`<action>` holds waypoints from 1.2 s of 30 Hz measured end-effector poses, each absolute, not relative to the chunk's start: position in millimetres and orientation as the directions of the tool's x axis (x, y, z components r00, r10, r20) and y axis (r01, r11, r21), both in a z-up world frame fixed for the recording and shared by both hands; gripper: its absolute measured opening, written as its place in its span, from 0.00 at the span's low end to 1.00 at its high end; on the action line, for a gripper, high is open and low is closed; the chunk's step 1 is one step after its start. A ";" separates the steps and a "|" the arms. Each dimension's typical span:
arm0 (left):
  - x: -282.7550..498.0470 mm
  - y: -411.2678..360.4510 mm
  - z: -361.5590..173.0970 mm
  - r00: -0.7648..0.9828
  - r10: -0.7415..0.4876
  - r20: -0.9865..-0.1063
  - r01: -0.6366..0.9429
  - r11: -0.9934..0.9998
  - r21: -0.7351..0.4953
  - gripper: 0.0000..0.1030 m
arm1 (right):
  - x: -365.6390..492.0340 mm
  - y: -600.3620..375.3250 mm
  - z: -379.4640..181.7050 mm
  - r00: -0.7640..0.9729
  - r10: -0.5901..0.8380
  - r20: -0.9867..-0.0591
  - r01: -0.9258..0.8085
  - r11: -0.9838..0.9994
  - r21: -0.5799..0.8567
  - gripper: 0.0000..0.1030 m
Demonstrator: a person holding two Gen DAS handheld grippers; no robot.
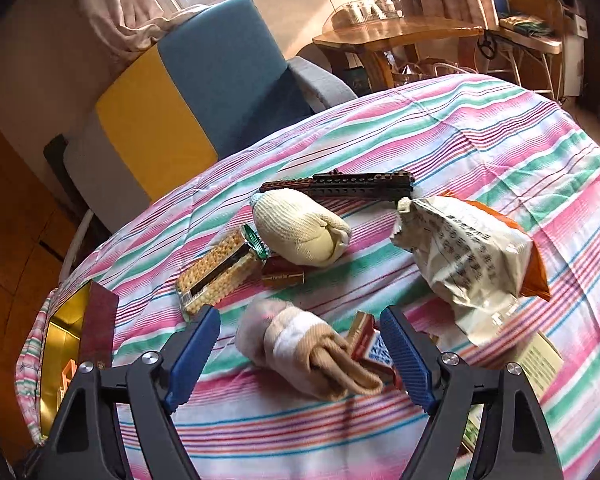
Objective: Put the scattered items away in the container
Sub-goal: 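Open both tools to release the items in the tray and withdraw, then grasp the rolled beige socks with the left tool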
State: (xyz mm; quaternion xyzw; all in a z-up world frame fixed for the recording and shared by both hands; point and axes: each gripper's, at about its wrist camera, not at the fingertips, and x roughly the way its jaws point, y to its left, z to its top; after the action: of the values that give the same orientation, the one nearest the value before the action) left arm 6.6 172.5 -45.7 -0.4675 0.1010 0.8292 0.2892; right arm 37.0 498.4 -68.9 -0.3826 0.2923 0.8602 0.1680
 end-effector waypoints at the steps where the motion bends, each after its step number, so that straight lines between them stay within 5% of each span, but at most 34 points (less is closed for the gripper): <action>1: 5.2 172.0 -45.0 -0.392 0.388 -0.834 -0.571 -0.814 -0.109 0.59 | 29.7 497.6 -73.5 -0.645 0.049 -0.762 -0.503 -0.778 0.376 0.81; 6: 2.1 172.7 -31.7 -0.413 0.416 -0.810 -0.576 -0.809 -0.121 0.60 | 28.3 456.1 -82.0 -0.680 -0.276 -0.680 -0.242 -0.790 0.563 0.80; 10: -1.8 189.3 -29.1 -0.385 0.441 -0.811 -0.602 -0.786 -0.142 0.60 | 64.3 436.9 -77.6 -0.706 -0.327 -0.628 -0.192 -0.765 0.615 0.80; 22: -2.3 292.0 -45.6 -0.244 0.497 -0.833 -0.700 -0.685 -0.203 0.61 | 179.7 485.4 -85.8 -0.713 -0.062 -0.699 -0.453 -0.720 0.526 0.85; 33: -21.4 362.9 -81.9 -0.231 0.400 -0.887 -0.717 -0.686 -0.123 0.60 | 209.8 519.0 -85.6 -0.699 0.072 -0.712 -0.565 -0.666 0.488 0.88; 36: -21.7 362.4 -91.8 -0.222 0.399 -0.890 -0.724 -0.679 -0.124 0.51 | 209.5 525.9 -87.6 -0.679 0.098 -0.728 -0.595 -0.655 0.467 0.89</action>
State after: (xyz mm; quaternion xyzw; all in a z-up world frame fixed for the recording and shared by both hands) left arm -21.7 362.4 -91.8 -0.5044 0.1610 0.7649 0.3669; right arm 209.5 525.9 -87.6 -0.3440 0.3612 0.8420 0.2055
